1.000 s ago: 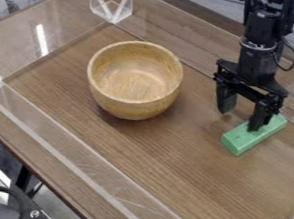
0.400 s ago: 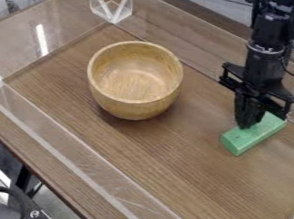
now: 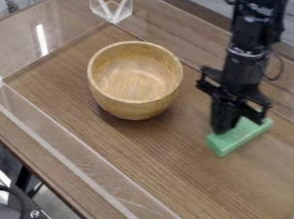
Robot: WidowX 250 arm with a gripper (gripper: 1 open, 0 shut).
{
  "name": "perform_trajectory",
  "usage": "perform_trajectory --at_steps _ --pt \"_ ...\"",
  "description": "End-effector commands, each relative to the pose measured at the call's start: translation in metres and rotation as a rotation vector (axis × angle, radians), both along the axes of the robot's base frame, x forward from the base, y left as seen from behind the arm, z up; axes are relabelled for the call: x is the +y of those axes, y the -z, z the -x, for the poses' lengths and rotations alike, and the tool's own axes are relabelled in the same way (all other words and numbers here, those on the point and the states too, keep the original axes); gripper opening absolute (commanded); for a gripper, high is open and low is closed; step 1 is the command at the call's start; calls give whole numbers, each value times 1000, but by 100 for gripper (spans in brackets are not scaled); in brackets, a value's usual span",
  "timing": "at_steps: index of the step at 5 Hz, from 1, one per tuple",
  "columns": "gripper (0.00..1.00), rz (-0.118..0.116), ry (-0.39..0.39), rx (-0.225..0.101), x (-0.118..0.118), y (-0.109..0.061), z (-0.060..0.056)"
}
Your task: Put the green block in the brown bowl
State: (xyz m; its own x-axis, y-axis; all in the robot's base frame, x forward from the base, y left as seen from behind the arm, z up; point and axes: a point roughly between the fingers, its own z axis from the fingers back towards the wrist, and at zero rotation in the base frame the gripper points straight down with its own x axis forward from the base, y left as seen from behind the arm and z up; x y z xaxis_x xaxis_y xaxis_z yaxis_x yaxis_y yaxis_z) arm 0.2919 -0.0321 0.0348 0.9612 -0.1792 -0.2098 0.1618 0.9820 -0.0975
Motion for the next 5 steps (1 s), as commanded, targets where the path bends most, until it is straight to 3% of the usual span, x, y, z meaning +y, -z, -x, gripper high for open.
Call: perform_trajectory --at_steps 1,2,3,4,5 --pt "0 -12 -32 -102 13 -35 -8" --pt "0 -19 -71 -145 29 -53 -18" --pt "0 -14 -52 -137 22 -43 -18" --pt "100 -7 -23 -133 14 -38 -19" --pt "100 1 11 -130 5 -34 -19"
